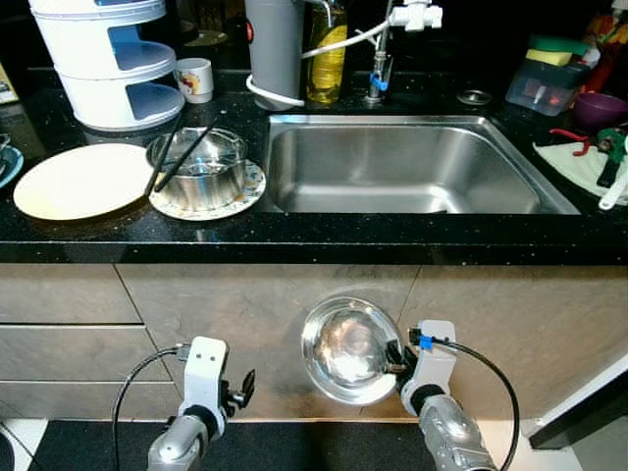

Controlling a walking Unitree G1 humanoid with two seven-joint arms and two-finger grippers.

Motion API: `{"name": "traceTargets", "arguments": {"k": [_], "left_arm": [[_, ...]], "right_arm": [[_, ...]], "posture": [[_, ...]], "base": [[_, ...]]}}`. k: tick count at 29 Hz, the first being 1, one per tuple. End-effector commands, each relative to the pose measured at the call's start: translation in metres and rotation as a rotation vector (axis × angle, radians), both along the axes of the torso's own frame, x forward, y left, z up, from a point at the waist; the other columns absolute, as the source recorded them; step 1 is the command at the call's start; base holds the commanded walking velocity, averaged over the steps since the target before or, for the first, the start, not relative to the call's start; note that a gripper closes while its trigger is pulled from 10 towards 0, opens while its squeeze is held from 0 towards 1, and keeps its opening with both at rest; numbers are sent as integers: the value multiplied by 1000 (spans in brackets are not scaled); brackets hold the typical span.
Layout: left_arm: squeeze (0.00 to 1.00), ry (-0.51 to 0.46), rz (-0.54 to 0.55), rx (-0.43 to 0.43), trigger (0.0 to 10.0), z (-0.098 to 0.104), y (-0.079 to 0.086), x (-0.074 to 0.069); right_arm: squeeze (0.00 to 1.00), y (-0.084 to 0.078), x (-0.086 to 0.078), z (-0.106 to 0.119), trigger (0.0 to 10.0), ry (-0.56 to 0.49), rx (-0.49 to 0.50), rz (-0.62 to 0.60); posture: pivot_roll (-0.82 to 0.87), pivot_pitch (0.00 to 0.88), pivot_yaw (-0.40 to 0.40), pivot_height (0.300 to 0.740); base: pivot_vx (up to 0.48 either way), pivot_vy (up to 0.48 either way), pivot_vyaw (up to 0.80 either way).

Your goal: Kitchen organization

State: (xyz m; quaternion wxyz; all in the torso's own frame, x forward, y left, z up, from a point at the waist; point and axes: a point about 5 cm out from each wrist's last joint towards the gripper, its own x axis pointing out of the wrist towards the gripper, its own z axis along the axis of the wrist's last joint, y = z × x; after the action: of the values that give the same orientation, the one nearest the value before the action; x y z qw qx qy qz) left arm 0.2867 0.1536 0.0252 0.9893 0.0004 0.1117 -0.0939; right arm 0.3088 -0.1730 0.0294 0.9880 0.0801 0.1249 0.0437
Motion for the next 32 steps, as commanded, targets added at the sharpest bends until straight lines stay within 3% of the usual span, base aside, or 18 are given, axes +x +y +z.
{"name": "traceTargets", "arguments": {"k": [1,6,7,9,16,26,32], "left_arm": [[0,10,-17,4,10000,-3,-1,-2],[0,11,-15,9,10000,-2,-2,0],[0,15,-21,26,10000,-1,-3,4],[0,15,-27,32,10000,-1,-3,5],[0,65,-33,82,10000,-6,3,2],[0,84,-57,85,10000,-10,12,-4],[0,125,-45,108,10000,-18,12,-9]], "right_arm": [[0,1,-3,-6,10000,39,-3,2],[0,0,-6,-12,10000,80,-15,-5],[0,3,-12,-22,10000,145,-95,61],[0,5,-14,-24,10000,164,-117,84],[0,19,-23,-38,10000,257,-122,149],[0,21,-32,-47,10000,290,-126,129],[0,15,-33,-44,10000,236,-137,49]], "posture": [[-95,118,-23,740],[-94,119,-16,740],[-92,117,-17,740],[-92,117,-17,740],[-79,118,-19,740],[-59,187,-2,740],[-116,198,-27,740]], "base": [[0,0,0],[0,0,0],[0,0,0],[0,0,0],[0,0,0],[0,0,0],[0,0,0]]}}
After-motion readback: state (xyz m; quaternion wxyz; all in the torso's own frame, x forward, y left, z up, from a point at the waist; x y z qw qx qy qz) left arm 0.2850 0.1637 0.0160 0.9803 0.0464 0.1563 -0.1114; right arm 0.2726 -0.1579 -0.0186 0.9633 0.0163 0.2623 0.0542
